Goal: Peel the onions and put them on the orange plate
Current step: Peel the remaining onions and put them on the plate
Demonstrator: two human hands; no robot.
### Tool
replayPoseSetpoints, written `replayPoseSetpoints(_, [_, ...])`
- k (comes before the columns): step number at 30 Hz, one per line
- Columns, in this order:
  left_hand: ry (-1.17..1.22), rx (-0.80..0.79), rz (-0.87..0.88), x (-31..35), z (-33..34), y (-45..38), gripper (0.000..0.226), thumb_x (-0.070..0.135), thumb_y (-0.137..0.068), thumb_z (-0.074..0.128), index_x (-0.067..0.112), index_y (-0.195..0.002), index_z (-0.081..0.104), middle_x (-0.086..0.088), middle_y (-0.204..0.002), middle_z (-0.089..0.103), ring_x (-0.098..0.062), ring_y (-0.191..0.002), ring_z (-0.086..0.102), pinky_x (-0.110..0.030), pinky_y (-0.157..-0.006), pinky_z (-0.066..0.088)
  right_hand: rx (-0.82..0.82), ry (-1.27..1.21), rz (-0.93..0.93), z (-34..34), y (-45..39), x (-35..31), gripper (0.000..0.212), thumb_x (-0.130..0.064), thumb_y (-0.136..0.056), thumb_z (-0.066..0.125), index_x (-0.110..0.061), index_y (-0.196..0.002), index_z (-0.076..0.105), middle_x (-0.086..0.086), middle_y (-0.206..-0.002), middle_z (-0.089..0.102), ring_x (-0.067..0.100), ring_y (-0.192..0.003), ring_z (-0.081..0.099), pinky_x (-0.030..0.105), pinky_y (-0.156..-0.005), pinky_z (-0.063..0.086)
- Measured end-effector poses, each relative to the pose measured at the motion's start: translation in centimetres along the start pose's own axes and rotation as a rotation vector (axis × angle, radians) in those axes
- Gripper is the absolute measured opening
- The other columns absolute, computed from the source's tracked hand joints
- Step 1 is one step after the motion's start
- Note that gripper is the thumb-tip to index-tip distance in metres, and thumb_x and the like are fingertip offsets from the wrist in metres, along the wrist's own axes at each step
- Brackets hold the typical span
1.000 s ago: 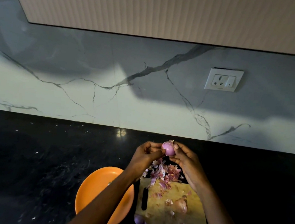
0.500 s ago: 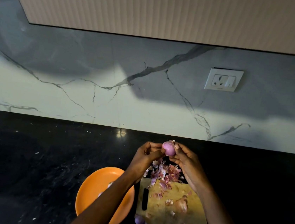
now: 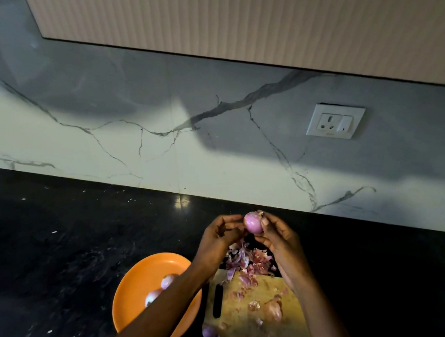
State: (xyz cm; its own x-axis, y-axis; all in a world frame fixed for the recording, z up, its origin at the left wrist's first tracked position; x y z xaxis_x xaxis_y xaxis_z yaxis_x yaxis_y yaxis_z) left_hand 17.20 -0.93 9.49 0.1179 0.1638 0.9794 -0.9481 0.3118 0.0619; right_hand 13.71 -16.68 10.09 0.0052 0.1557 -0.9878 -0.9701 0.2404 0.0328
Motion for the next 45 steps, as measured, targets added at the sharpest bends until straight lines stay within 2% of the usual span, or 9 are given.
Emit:
replayPoseSetpoints(9, [0.164, 0.176, -0.037, -0.6, 0.3, 0.0, 0.031, -0.003, -0.084, 0.075, 0.005, -0.111, 0.063, -0.010, -0.087, 0.076, -0.023, -0.085, 0.072, -0.037, -0.082, 0.058, 0.074, 0.037, -0.067, 0.1, -0.2, -0.6, 0.028, -0.032, -0.091, 0.061, -0.025, -0.118, 0.066, -0.001, -0.119, 0.072, 0.014, -0.106, 0.071, 0.029, -0.086, 0.057])
replayPoseSetpoints(16, [0.086, 0.209, -0.040, -1.2, -0.4, -0.2, 0.025, -0.003, -0.082, 0.076, 0.009, -0.101, 0.064, -0.020, -0.092, 0.071, -0.027, -0.083, 0.069, -0.042, -0.082, 0.057, 0.065, 0.028, -0.020, -0.1, 0.4, -0.2, 0.020, -0.020, -0.098, 0.059, -0.024, -0.116, 0.067, -0.002, -0.116, 0.073, 0.016, -0.105, 0.071, 0.026, -0.082, 0.058])
replayPoseSetpoints(22, [-0.006, 0.278, -0.090, -1.8, -1.7, -0.1, 0.023, 0.000, -0.083, 0.074, 0.014, -0.098, 0.065, -0.003, -0.077, 0.069, -0.018, -0.076, 0.067, -0.040, -0.079, 0.055, 0.005, -0.038, 0.059, 0.5, 1.1, 0.4, 0.027, -0.022, -0.096, 0.061, -0.019, -0.122, 0.067, 0.003, -0.121, 0.072, 0.018, -0.106, 0.071, 0.026, -0.081, 0.056])
replayPoseSetpoints(28, [-0.080, 0.223, -0.064, -1.5, -1.3, -0.1, 0.020, 0.001, -0.086, 0.071, 0.016, -0.099, 0.067, -0.011, -0.088, 0.072, -0.030, -0.089, 0.071, -0.044, -0.085, 0.057, -0.024, -0.266, 0.172, 0.8, 1.3, 1.1, 0.033, -0.021, -0.096, 0.057, -0.012, -0.127, 0.062, 0.008, -0.121, 0.072, 0.015, -0.101, 0.070, 0.025, -0.083, 0.056])
replayPoseSetpoints(34, [-0.195, 0.186, -0.043, -0.9, -1.2, -0.2, 0.017, 0.005, -0.096, 0.060, 0.018, -0.097, 0.072, 0.003, -0.086, 0.072, -0.007, -0.082, 0.068, -0.029, -0.079, 0.054, 0.047, -0.463, 0.260, -0.3, 1.2, 1.5, 0.029, -0.018, -0.099, 0.054, -0.012, -0.127, 0.061, 0.013, -0.111, 0.069, 0.017, -0.094, 0.066, 0.025, -0.079, 0.059])
replayPoseSetpoints(37, [-0.295, 0.132, -0.031, -0.7, -1.3, -0.5, 0.020, 0.013, -0.102, 0.053, 0.022, -0.102, 0.071, 0.006, -0.098, 0.073, -0.005, -0.092, 0.069, -0.026, -0.084, 0.054, 0.058, -0.492, 0.265, -0.8, 1.1, 1.2, 0.033, -0.020, -0.092, 0.058, -0.012, -0.123, 0.062, 0.013, -0.109, 0.068, 0.016, -0.090, 0.067, 0.025, -0.076, 0.060])
replayPoseSetpoints(41, [-0.485, 0.059, 0.015, -0.2, -1.0, -0.5, 0.015, 0.020, -0.102, 0.056, 0.020, -0.109, 0.070, 0.016, -0.099, 0.068, 0.015, -0.087, 0.062, -0.007, -0.076, 0.046, 0.056, -0.485, 0.273, -1.0, 1.2, 0.8, 0.038, -0.020, -0.085, 0.062, -0.011, -0.122, 0.062, 0.014, -0.105, 0.070, 0.019, -0.088, 0.067, 0.026, -0.074, 0.060])
replayPoseSetpoints(43, [-0.457, 0.015, 0.071, 0.5, -0.3, -0.4, 0.016, 0.017, -0.099, 0.061, 0.021, -0.113, 0.067, 0.014, -0.100, 0.068, 0.014, -0.089, 0.063, -0.007, -0.077, 0.047, 0.051, -0.474, 0.278, -0.8, 1.2, 0.7, 0.037, -0.020, -0.086, 0.062, -0.011, -0.122, 0.063, 0.014, -0.105, 0.071, 0.018, -0.086, 0.068, 0.025, -0.073, 0.060])
replayPoseSetpoints(45, [-0.408, -0.040, 0.149, 1.3, 0.6, -0.2, 0.022, 0.016, -0.094, 0.068, 0.024, -0.114, 0.065, 0.010, -0.102, 0.070, 0.004, -0.093, 0.067, -0.016, -0.082, 0.053, 0.031, -0.459, 0.274, -0.4, 1.3, 0.6, 0.034, -0.022, -0.087, 0.062, -0.011, -0.119, 0.065, 0.012, -0.105, 0.073, 0.016, -0.085, 0.071, 0.025, -0.073, 0.060])
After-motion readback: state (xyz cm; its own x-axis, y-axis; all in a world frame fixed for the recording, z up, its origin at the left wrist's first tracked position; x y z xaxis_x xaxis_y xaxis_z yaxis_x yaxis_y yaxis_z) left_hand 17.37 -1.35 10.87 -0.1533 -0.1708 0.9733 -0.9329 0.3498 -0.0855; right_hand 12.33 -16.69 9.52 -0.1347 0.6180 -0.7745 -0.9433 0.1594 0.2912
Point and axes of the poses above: each hand's wrist, its own y-axis away from the middle knuckle, its own z-axis out of the palm, x = y × z, the point moved 7 cm from there along -y, towards the middle knuckle
